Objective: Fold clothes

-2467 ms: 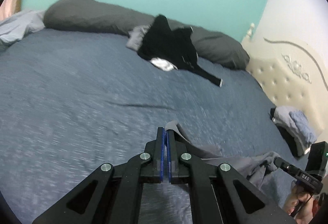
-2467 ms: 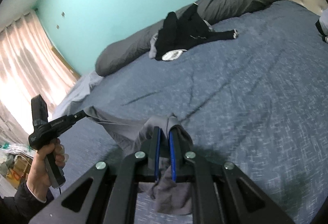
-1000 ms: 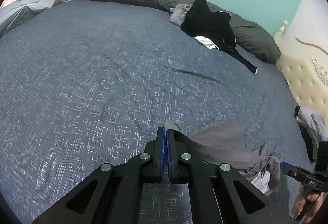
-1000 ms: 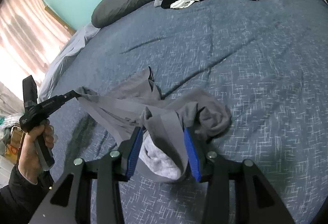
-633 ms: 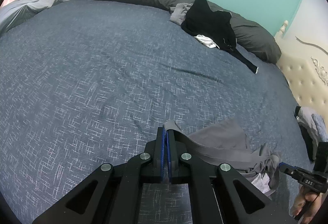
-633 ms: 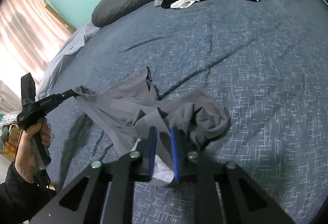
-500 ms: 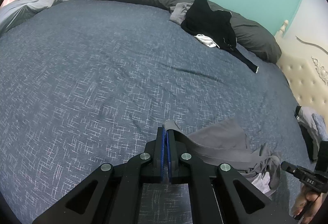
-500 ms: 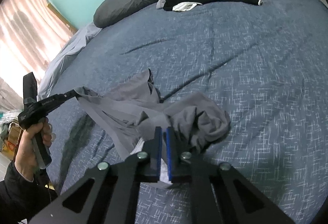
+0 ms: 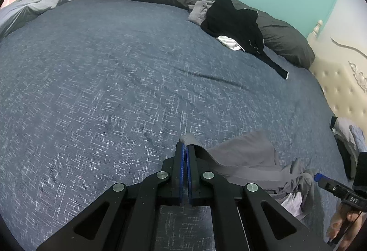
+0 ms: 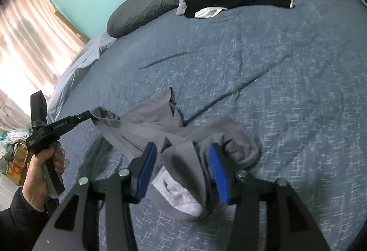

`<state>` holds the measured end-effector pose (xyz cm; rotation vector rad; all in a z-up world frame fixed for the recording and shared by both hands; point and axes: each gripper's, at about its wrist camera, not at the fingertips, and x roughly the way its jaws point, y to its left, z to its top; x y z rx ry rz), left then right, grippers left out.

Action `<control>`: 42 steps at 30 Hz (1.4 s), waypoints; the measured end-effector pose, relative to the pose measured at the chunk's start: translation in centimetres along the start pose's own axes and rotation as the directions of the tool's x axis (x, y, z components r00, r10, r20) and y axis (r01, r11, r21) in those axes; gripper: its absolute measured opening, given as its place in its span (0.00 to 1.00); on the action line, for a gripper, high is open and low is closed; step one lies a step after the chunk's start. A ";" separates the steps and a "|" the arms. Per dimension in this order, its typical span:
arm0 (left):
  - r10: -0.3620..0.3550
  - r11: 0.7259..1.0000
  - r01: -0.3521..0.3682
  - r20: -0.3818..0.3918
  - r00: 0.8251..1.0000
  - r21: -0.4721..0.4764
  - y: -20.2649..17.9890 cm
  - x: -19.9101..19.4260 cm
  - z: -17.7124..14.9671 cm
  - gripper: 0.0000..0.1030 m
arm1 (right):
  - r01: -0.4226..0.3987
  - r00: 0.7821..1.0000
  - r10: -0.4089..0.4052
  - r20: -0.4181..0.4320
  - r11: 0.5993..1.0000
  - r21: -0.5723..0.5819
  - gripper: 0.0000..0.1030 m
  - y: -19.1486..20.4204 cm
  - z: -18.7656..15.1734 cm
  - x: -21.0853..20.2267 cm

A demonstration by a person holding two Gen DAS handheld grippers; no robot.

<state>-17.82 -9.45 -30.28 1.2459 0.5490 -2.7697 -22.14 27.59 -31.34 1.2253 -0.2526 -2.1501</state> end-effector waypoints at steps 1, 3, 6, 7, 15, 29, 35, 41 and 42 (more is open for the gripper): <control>-0.001 1.000 0.001 0.000 1.000 0.001 -0.1 0.0 0.0 0.02 | 0.003 1.000 -0.003 -0.006 1.000 -0.001 0.47 0.1 0.0 0.3; -0.003 1.000 0.003 0.001 1.000 0.004 -0.2 0.0 0.0 0.02 | 0.013 1.000 -0.014 -0.010 1.000 -0.014 0.47 0.4 0.0 0.7; -0.003 1.000 0.003 0.000 1.000 0.003 -0.2 0.0 0.0 0.02 | 0.024 0.999 -0.024 -0.021 0.999 -0.034 0.47 0.8 0.0 1.4; -0.003 1.000 0.003 -0.001 1.000 0.003 -0.2 0.0 0.0 0.02 | 0.035 0.999 -0.036 -0.022 0.998 -0.047 0.46 0.9 0.0 1.5; -0.005 1.000 0.005 -0.003 1.000 0.003 -0.3 0.0 0.1 0.02 | 0.075 0.997 -0.077 -0.017 0.994 -0.084 0.09 1.1 0.0 1.8; -0.007 1.000 0.007 -0.002 1.000 0.009 -1.0 0.2 0.2 0.02 | 0.019 1.000 -0.017 0.021 0.998 -0.066 0.01 1.2 0.1 0.6; -0.015 1.000 0.015 -0.006 1.000 0.021 -2.1 0.6 0.3 0.02 | 0.025 0.996 -0.025 0.080 1.000 -0.007 0.01 -0.7 0.8 -1.3; -0.024 0.999 0.025 -0.018 1.000 0.036 -3.2 1.3 0.5 0.02 | 0.047 0.992 -0.051 0.119 0.998 0.039 0.01 -2.6 1.2 -2.7; -0.026 0.999 0.027 -0.019 0.999 0.039 -3.4 1.4 0.5 0.02 | 0.050 0.991 -0.055 0.125 0.998 0.046 0.01 -2.8 1.3 -2.8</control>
